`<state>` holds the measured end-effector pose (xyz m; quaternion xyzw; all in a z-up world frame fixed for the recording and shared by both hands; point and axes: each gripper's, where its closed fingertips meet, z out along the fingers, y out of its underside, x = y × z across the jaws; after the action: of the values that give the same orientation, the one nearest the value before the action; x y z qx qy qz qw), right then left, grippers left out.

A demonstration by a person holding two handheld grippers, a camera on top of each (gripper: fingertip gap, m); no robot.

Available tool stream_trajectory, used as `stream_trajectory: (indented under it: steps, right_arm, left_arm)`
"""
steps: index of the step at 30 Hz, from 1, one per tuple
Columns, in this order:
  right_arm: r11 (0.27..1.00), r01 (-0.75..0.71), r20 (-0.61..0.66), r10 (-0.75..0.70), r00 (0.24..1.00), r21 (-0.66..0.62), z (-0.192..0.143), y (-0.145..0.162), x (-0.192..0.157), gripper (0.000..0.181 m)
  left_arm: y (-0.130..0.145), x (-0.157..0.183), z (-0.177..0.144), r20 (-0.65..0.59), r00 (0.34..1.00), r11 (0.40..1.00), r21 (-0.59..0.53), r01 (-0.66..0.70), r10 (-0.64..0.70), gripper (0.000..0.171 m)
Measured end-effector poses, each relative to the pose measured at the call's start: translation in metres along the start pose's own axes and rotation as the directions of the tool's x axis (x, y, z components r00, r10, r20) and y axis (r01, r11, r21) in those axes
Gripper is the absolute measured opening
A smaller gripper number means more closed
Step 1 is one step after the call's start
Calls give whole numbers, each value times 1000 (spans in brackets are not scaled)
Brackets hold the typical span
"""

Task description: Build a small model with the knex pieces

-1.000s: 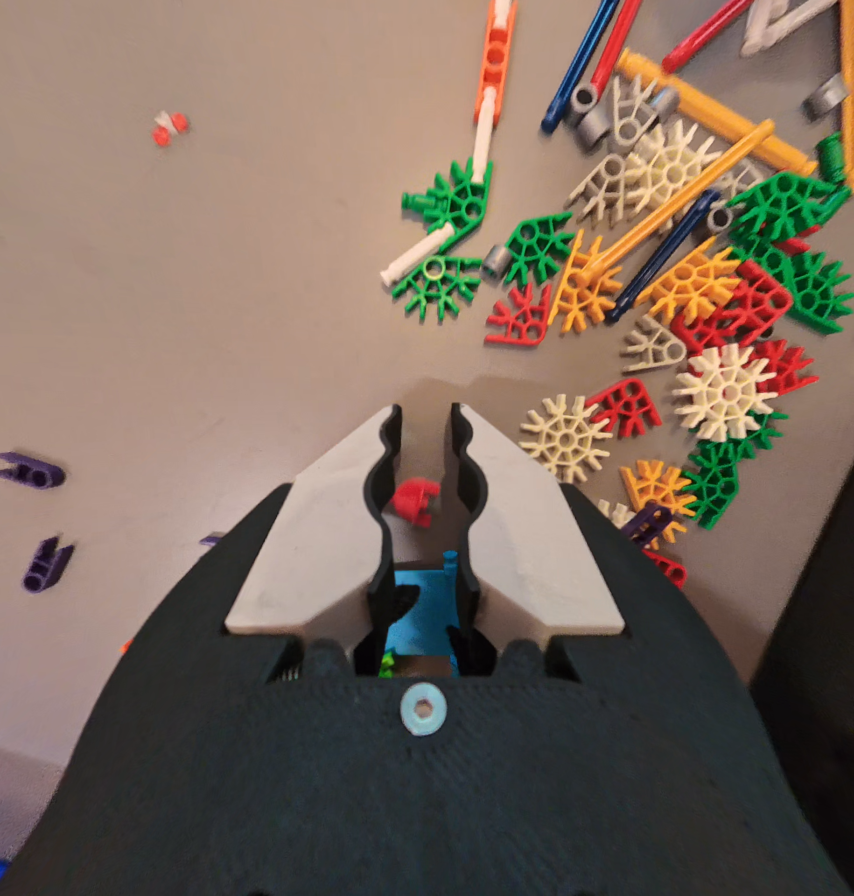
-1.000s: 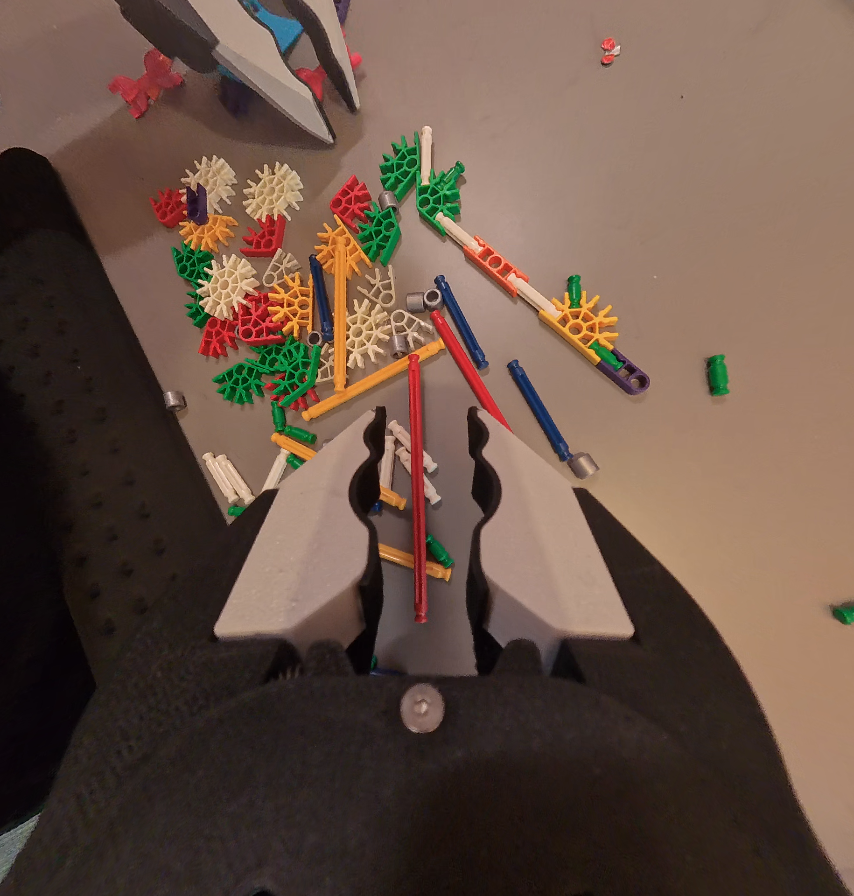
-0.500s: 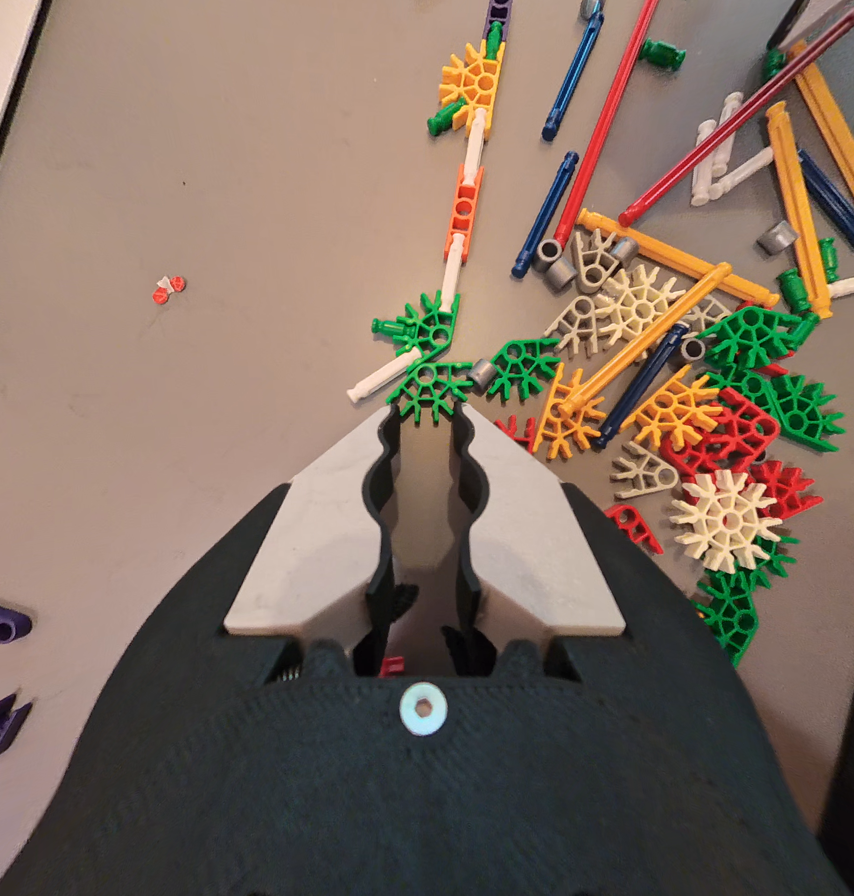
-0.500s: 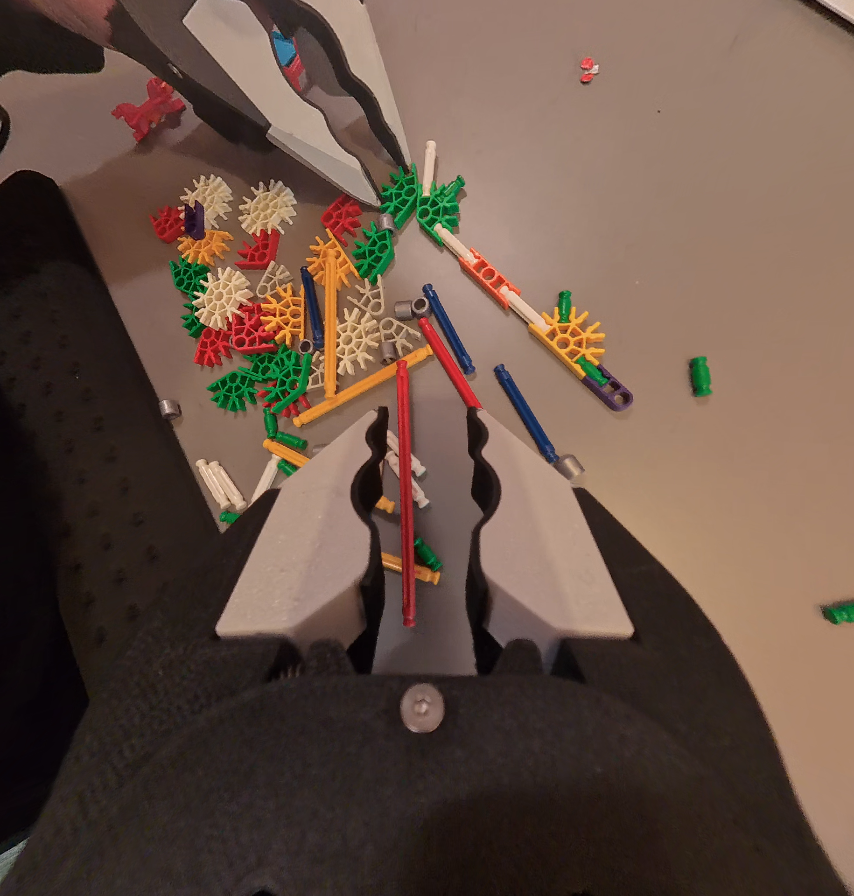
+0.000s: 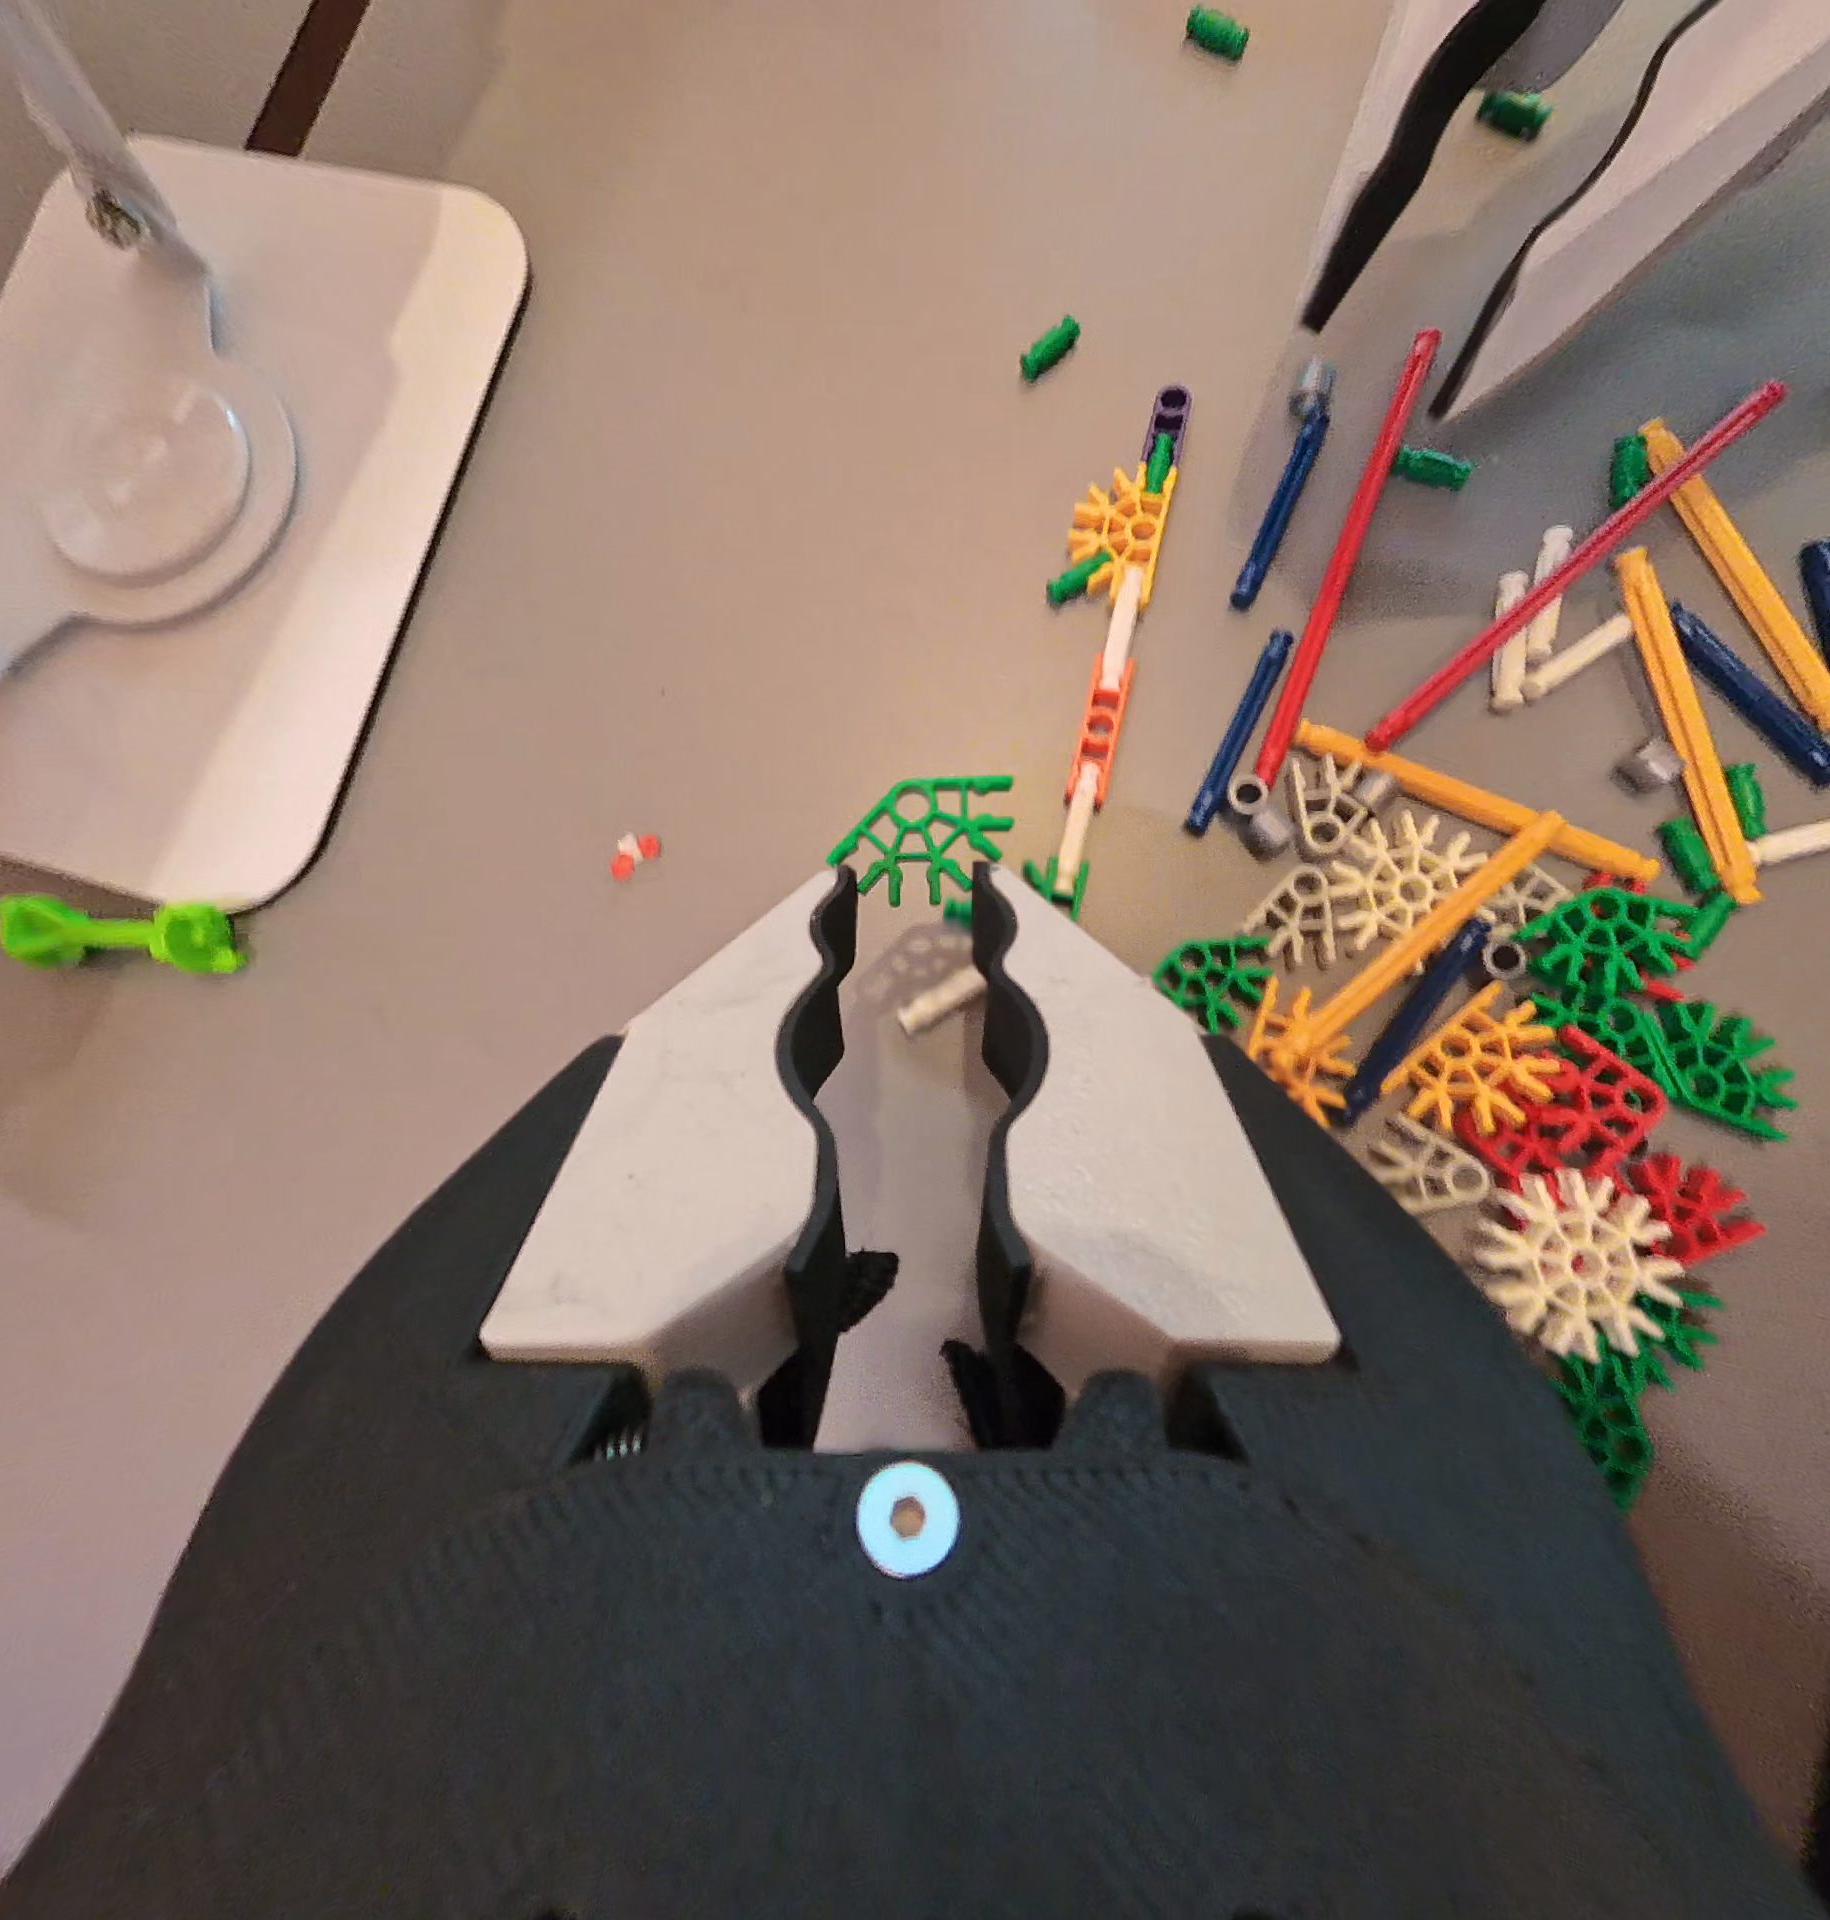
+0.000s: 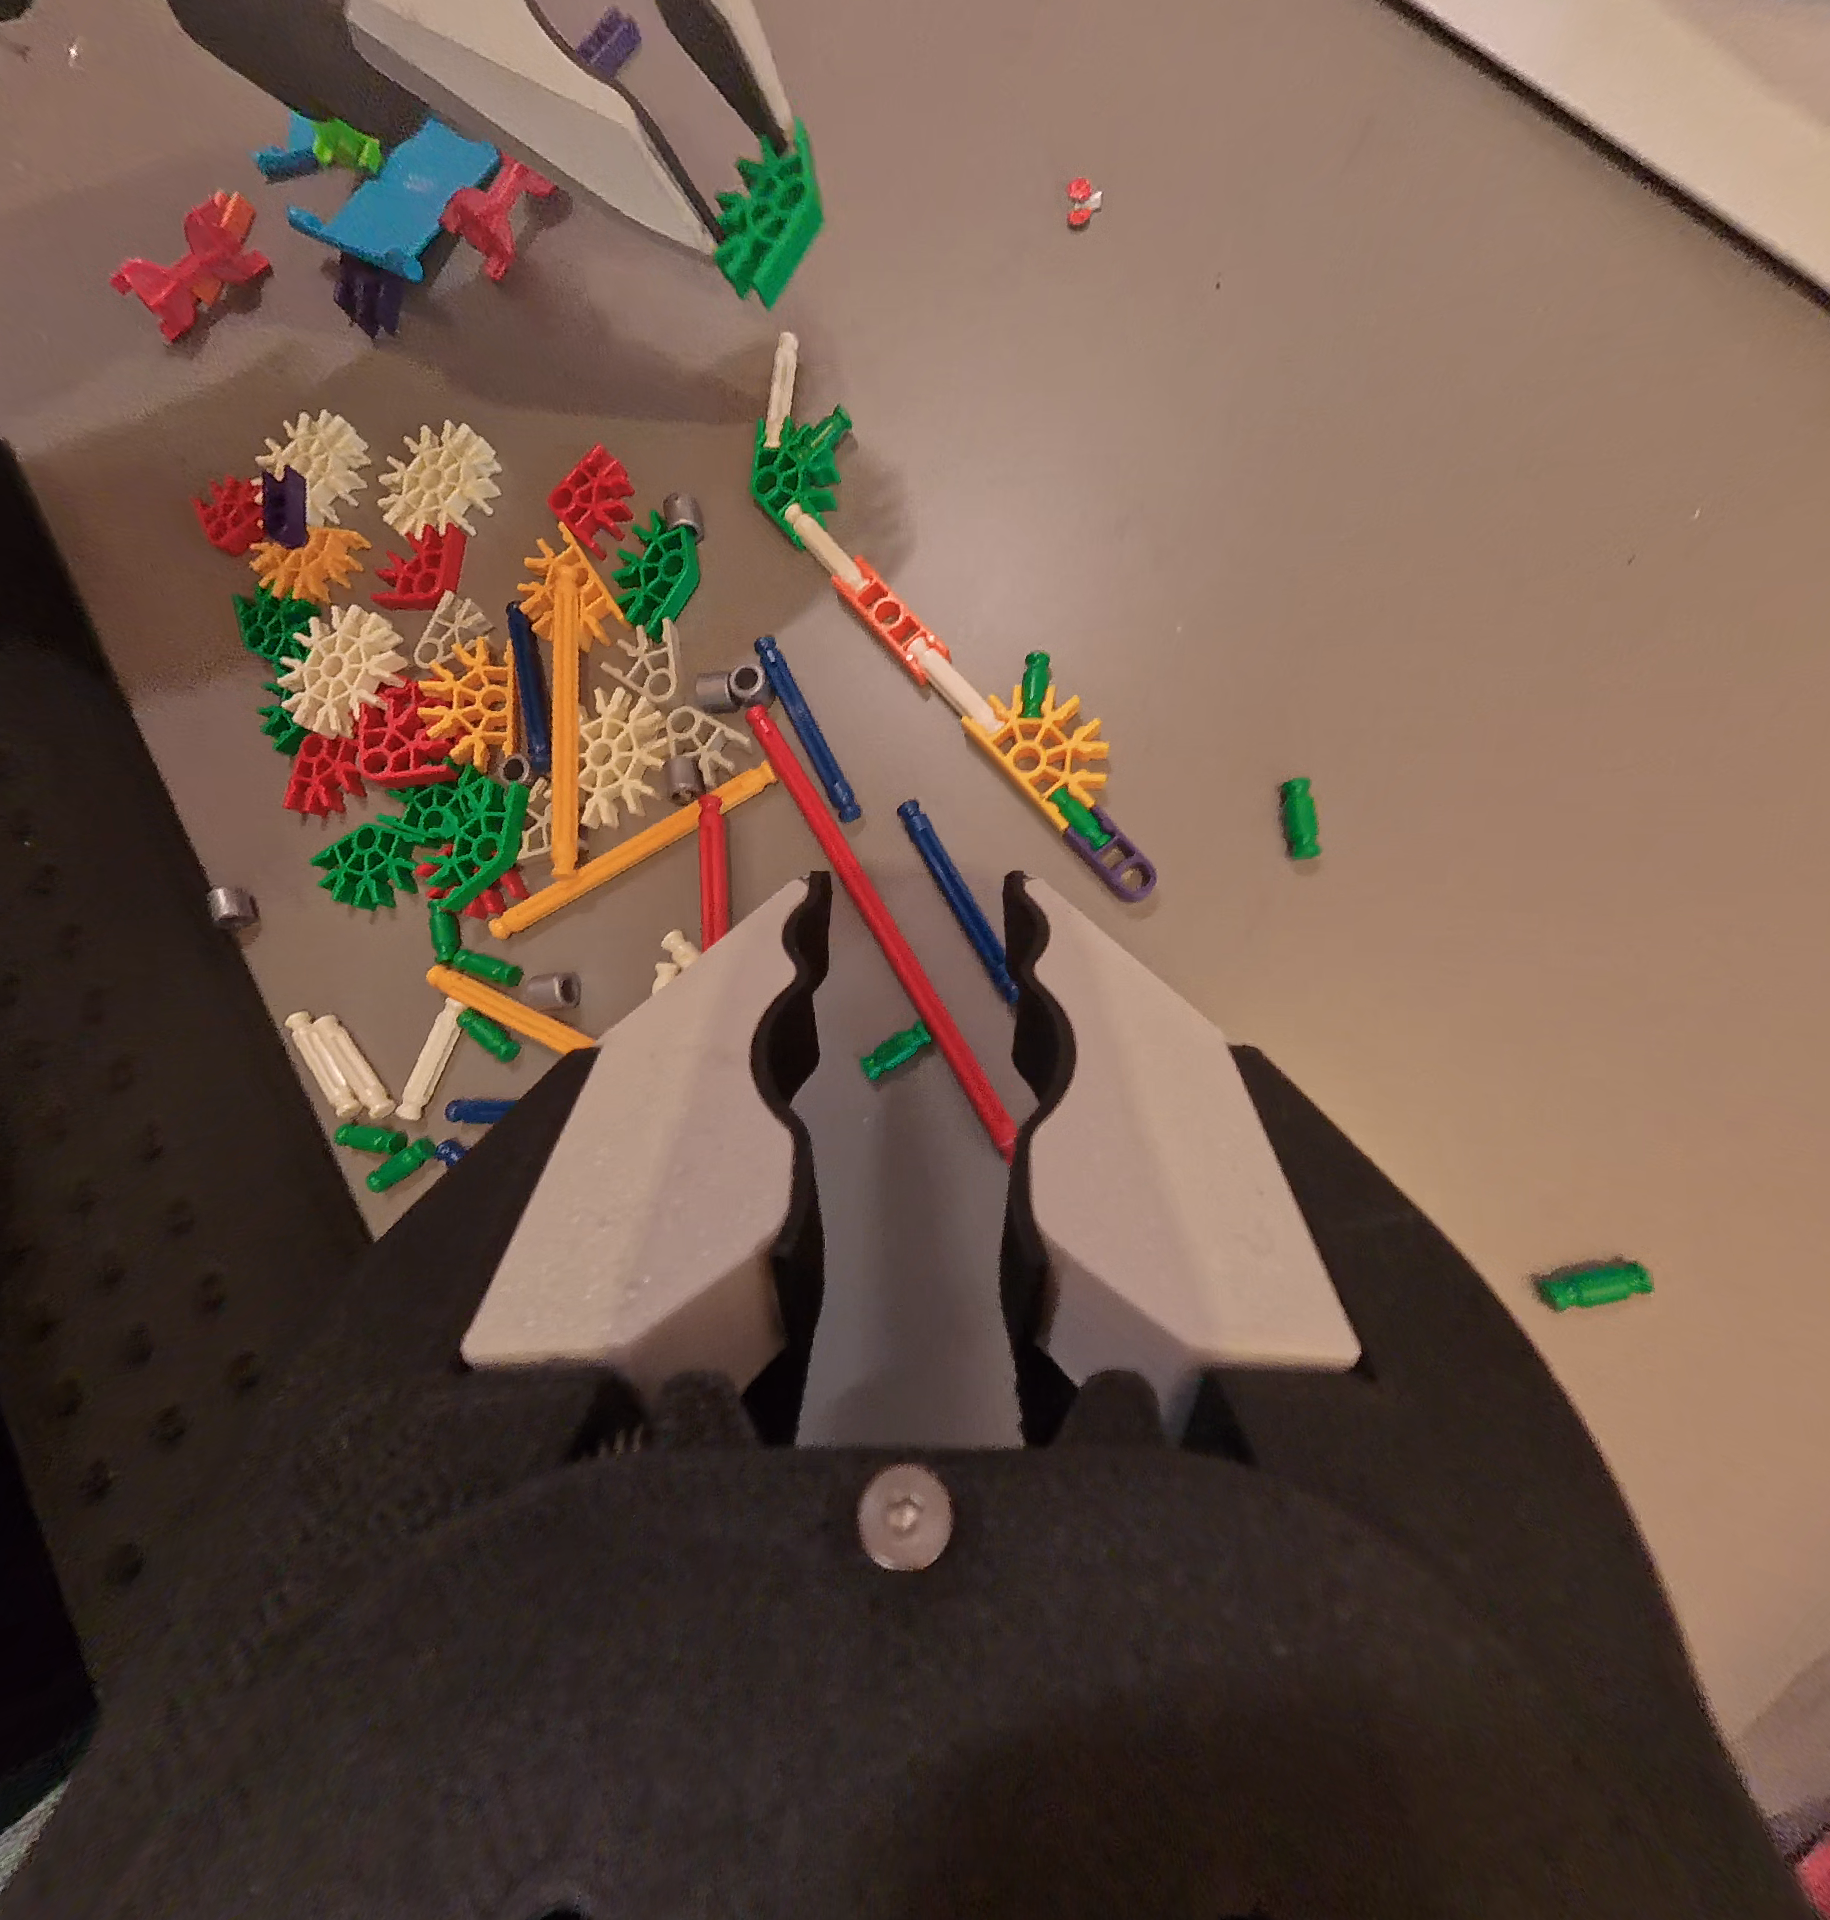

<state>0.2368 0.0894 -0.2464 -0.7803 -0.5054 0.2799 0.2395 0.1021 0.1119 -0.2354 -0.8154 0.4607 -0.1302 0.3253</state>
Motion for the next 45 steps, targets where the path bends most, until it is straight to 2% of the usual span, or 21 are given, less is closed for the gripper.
stream_trajectory:
  steps: [3, 9, 26, 45]
  right_arm:
    - [1000, 25, -13, -25, 1000, -3, 3, -8, 7, 32]
    - [998, 51, -42, -52, 998, -41, 13, -11, 24, 35]
    - [989, 70, -20, -73, 997, -134, 41, 5, 31, 37]
    - [997, 46, -2, -47, 999, -53, 35, -10, 30, 31]
  left_arm:
    - [-20, -2, 14, -18, 1000, 1000, 28, 7, -7, 20]
    - [-29, -4, 41, -23, 999, 999, 14, 31, -31, 20]
    - [-16, -5, 53, -40, 998, 998, -22, 52, -53, 20]
    - [-18, 4, 64, -87, 996, 998, -58, 13, -18, 19]
